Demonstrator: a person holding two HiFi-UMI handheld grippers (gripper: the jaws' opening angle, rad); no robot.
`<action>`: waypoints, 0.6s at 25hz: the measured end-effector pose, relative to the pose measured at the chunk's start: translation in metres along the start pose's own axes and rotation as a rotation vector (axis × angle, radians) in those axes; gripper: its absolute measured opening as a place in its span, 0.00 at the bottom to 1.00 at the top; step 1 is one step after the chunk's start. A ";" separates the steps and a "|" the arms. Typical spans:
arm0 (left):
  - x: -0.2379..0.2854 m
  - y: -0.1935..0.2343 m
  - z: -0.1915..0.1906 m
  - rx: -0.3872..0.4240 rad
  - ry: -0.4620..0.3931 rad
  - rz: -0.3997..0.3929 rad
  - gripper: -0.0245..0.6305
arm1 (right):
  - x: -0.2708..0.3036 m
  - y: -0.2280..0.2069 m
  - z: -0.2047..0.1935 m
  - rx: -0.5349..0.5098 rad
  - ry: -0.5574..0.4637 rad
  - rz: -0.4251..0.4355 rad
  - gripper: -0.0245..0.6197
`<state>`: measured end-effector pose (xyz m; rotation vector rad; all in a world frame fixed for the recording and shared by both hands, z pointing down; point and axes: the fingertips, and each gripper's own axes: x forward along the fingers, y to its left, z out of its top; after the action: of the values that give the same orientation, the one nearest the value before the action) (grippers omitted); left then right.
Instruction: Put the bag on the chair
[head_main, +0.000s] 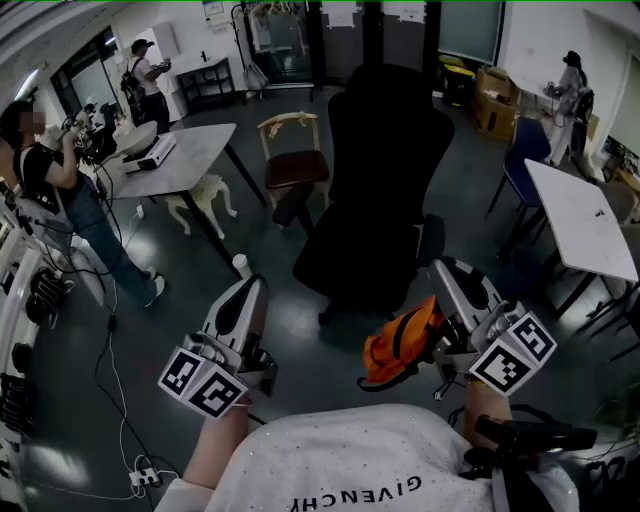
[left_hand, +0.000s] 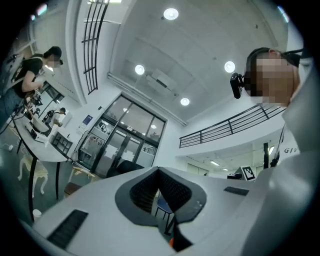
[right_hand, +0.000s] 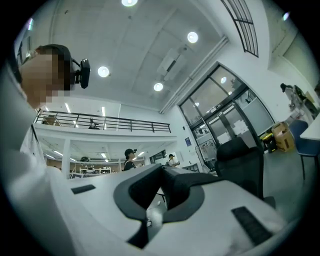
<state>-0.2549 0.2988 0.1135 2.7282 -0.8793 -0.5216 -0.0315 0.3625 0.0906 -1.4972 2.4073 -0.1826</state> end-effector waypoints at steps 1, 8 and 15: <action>0.006 0.003 -0.005 -0.010 0.006 0.003 0.04 | 0.003 -0.009 -0.003 0.008 0.006 -0.003 0.04; 0.025 0.011 -0.028 -0.055 0.009 -0.050 0.04 | 0.018 -0.047 -0.034 0.083 0.076 -0.032 0.04; 0.067 0.040 -0.045 -0.063 0.076 -0.026 0.04 | 0.034 -0.084 -0.043 0.142 0.088 -0.075 0.04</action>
<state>-0.2069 0.2313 0.1499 2.6863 -0.7962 -0.4396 0.0120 0.2921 0.1471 -1.5453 2.3507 -0.4356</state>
